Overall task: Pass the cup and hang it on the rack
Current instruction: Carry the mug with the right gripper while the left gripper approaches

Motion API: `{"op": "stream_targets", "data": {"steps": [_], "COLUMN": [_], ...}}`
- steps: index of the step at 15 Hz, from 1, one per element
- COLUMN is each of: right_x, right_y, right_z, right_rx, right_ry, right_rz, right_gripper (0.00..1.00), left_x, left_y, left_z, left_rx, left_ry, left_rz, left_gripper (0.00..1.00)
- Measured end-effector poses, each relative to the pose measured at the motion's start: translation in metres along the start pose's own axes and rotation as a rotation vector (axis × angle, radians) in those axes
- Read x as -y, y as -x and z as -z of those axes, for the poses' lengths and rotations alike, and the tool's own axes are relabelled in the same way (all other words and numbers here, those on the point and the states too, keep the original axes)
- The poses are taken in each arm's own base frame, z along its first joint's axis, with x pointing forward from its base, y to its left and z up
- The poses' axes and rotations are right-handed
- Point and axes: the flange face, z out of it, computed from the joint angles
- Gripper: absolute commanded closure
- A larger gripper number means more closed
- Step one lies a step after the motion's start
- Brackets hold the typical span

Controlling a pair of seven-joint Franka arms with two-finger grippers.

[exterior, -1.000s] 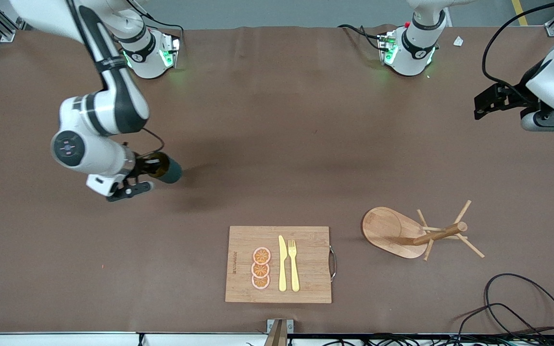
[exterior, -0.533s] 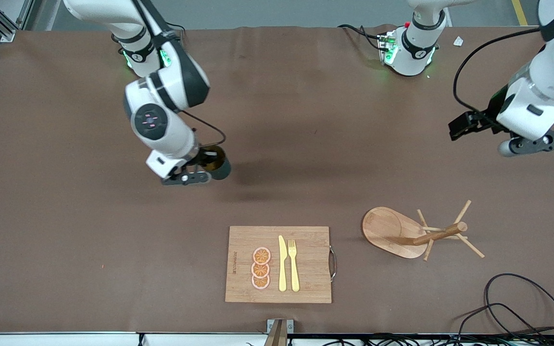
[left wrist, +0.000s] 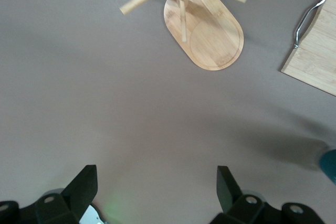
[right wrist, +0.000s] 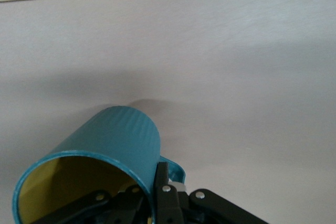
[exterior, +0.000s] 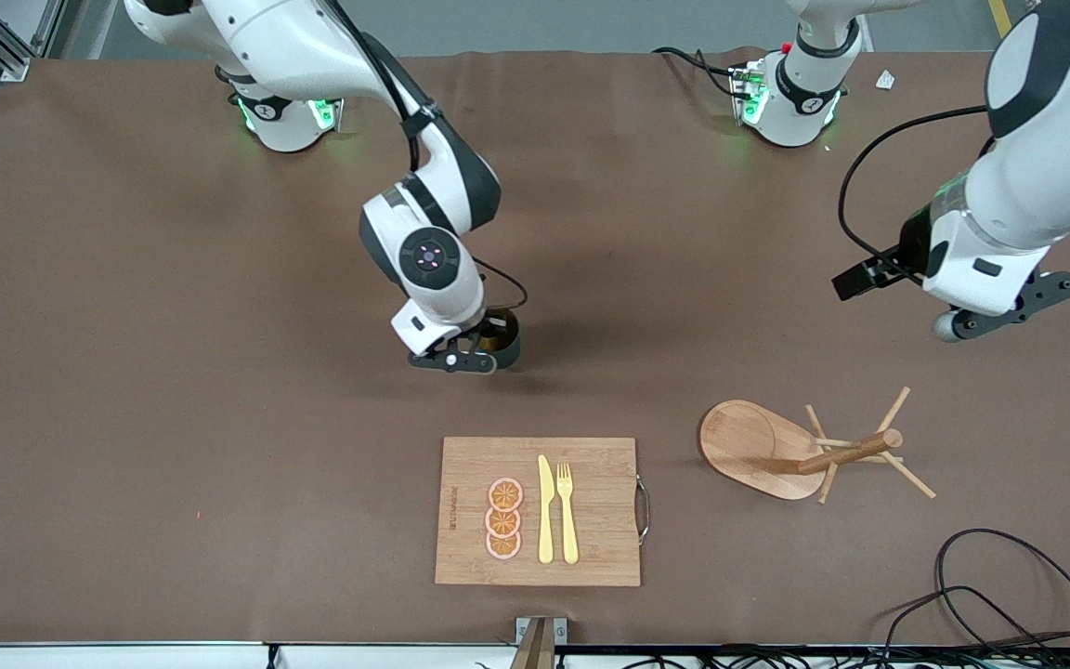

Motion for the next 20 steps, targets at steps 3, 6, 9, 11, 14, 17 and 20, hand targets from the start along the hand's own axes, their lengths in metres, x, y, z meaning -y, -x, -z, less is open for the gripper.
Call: {"op": "stream_targets", "data": {"steps": [3, 6, 9, 11, 14, 17, 20], "right_x": [0.029, 0.051, 0.067, 0.075, 0.079, 0.081, 0.082], "right_y": [0.017, 0.030, 0.039, 0.043, 0.044, 0.037, 0.033], "right_z": [-0.013, -0.011, -0.013, -0.021, -0.032, -0.020, 0.000], "right_rx": [0.019, 0.018, 0.004, -0.009, -0.013, -0.029, -0.005], "right_ry": [-0.014, -0.031, -0.048, -0.061, -0.061, -0.078, -0.051], "right_rz": [-0.018, -0.078, -0.147, -0.178, -0.181, -0.184, -0.183], "right_gripper": [1.00, 1.00, 1.00, 0.83, 0.00, 0.00, 0.00], "left_x": [-0.022, -0.033, -0.036, -0.039, -0.051, -0.062, -0.066], "left_y": [0.018, 0.031, 0.030, 0.026, 0.027, 0.030, 0.029], "left_z": [0.002, 0.005, 0.004, 0.000, -0.007, -0.013, -0.015], "left_rx": [-0.006, -0.012, -0.019, -0.024, -0.026, -0.026, -0.035], "left_ry": [-0.001, 0.000, 0.007, 0.017, 0.026, 0.030, 0.041], "left_rz": [-0.006, -0.013, -0.016, -0.017, -0.035, -0.054, -0.057], "left_gripper": [0.00, 0.00, 0.00, 0.00, 0.00, 0.00, 0.00]}}
